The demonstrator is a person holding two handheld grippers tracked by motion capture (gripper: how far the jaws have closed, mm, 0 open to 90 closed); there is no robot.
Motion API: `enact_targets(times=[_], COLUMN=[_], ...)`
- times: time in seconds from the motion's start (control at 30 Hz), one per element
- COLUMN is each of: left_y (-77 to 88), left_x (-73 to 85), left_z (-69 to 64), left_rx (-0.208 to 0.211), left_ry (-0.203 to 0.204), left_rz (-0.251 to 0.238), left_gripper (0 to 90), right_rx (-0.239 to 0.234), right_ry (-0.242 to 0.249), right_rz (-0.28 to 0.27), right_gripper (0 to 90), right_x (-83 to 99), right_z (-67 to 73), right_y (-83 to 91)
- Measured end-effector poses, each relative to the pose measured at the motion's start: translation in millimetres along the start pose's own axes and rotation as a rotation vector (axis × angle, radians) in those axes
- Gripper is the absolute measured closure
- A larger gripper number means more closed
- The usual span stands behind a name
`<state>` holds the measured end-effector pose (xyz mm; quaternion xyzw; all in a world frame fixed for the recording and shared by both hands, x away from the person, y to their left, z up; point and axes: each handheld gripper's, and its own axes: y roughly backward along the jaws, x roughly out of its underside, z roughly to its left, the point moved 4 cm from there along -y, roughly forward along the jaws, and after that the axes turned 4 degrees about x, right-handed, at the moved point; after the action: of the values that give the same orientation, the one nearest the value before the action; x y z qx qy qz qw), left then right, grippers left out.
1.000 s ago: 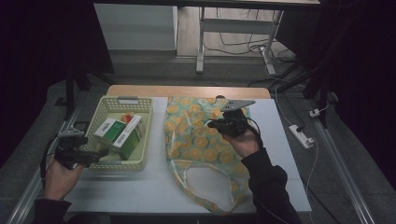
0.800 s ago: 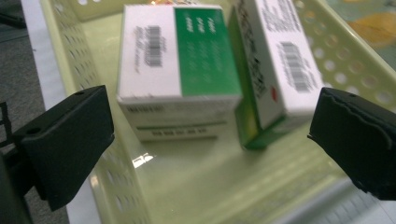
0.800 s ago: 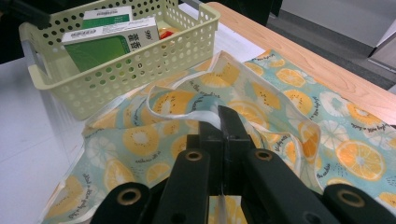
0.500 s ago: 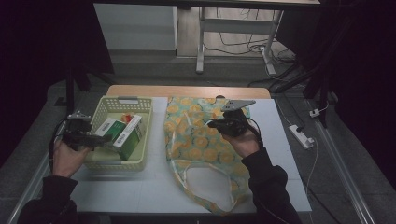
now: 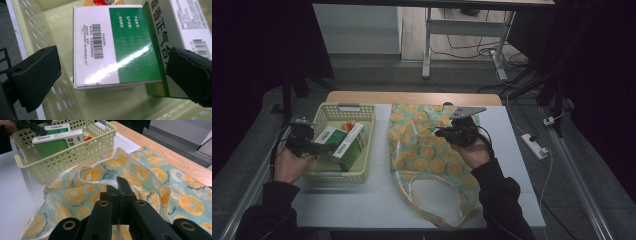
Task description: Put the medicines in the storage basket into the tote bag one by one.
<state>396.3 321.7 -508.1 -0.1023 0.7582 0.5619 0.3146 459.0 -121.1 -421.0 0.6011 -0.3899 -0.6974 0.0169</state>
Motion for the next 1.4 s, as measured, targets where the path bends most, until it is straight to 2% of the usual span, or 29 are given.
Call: enact_targets(times=[0.1, 0.63, 0.77, 0.9, 1.1, 1.27, 1.4], left_y=[-0.9, -14.8, -15.1, -14.4, -13.6, -11.4, -10.0], left_x=[-0.5, -3.7, -3.3, -2.6, -2.8, -2.7, -2.2], left_z=[-0.4, 1.5, 2.6, 3.1, 2.4, 5.3, 6.1], left_rx=[0.002, -0.004, -0.001, 0.008, 0.003, 0.008, 0.011], left_ry=[-0.009, -0.028, -0.016, -0.021, -0.026, 0.016, 0.029], left_rz=[0.012, 0.170, 0.176, 0.181, 0.181, 0.167, 0.159], left_gripper=[0.0, 0.9, 5.2, 12.0, 14.1, 14.9, 15.2], right_rx=[0.000, 0.002, 0.000, 0.001, 0.001, 0.001, 0.001], right_ry=[0.000, 0.003, 0.005, 0.003, 0.001, 0.001, -0.001], right_rz=[0.000, 0.000, -0.001, -0.004, -0.004, -0.003, -0.004], right_gripper=[89.9, 89.9, 89.9, 89.9, 89.9, 89.9, 89.9], right_x=[0.0, 0.0, 0.0, -0.2, 0.1, 0.3, 0.4], right_z=[0.1, -0.4, -0.2, -0.6, -1.1, -1.0, -1.4], right_y=[-0.3, 0.9, 1.1, 1.5, 1.6, 1.1, 1.1])
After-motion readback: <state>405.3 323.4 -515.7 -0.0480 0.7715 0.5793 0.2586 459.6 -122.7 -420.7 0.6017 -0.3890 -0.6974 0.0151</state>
